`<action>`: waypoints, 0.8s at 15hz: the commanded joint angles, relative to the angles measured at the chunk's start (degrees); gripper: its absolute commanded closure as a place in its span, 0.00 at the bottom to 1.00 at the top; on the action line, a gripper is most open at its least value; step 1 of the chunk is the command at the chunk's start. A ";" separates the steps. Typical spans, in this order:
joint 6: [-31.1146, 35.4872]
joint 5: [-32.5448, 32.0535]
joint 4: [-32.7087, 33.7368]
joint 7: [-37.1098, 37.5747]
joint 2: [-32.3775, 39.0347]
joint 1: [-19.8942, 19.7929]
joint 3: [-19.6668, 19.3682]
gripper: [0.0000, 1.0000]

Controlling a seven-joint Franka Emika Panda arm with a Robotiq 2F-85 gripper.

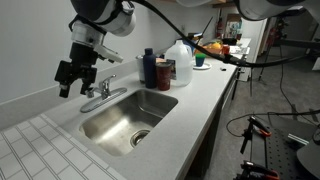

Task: Move the faucet to the center of the sink

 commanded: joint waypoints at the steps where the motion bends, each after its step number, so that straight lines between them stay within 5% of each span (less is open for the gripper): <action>1: -4.31 2.09 0.91 2.33 0.24 -1.25 0.50 0.00; 12: -12.70 0.67 -9.65 5.60 -8.58 -2.88 -0.88 0.00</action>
